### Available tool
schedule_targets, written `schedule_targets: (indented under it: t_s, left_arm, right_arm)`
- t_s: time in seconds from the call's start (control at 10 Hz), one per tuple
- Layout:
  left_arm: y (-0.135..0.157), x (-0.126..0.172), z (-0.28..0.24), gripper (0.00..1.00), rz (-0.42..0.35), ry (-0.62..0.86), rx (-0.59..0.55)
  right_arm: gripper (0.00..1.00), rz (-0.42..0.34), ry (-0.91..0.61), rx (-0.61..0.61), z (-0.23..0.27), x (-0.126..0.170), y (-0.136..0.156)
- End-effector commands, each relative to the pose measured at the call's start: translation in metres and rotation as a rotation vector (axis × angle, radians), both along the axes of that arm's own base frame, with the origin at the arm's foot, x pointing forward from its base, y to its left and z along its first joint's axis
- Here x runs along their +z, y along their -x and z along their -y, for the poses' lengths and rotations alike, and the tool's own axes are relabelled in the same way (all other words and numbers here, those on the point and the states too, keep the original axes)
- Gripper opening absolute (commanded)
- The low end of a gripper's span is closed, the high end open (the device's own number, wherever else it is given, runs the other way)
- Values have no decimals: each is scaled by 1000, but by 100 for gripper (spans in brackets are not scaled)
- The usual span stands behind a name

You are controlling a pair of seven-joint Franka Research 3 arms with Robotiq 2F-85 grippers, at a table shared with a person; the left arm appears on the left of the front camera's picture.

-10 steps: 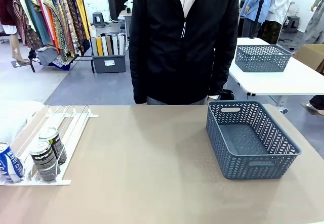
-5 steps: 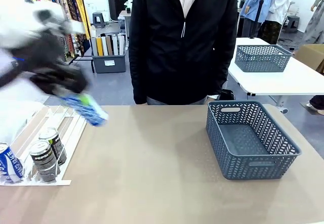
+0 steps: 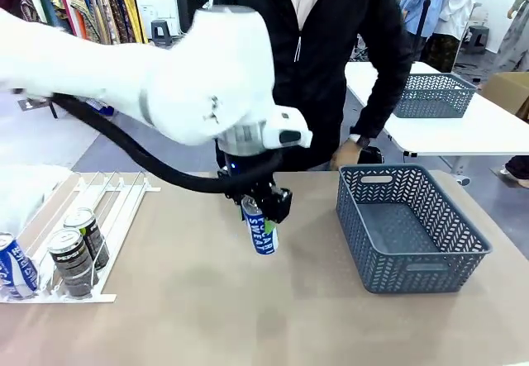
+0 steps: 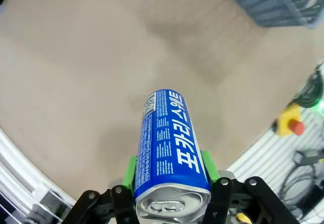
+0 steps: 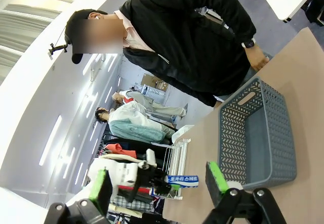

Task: Retrieve and store the cans from the dispenser.
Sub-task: Pick up one can from the Automatic Can Dispenser and place it in the middle of the table.

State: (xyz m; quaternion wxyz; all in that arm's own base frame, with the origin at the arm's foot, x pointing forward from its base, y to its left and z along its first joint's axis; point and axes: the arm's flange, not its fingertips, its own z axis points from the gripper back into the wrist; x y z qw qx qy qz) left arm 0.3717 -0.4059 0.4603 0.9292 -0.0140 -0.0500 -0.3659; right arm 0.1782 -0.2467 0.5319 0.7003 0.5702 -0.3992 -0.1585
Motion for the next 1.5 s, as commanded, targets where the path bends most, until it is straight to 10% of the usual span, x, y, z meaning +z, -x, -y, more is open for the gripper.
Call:
schedule_targets:
  t_s: [0.0,0.4,0.9,1.1,1.4]
  left_arm:
    - [-9,-15,8,0,-27,-96,33]
    - [-13,-35,6,0,-171,-124,25]
    - [-12,-39,5,0,-172,-126,13]
    - [-11,-39,6,100,-161,-125,15]
    - [-11,-39,6,100,-161,-123,20]
  right_arm:
    - [100,38,1,-5,1,4,-3]
    - [100,38,1,-5,1,4,-3]
    - [100,38,1,-5,1,4,-3]
    - [100,38,1,-5,1,4,-3]
    - [100,38,1,-5,1,4,-3]
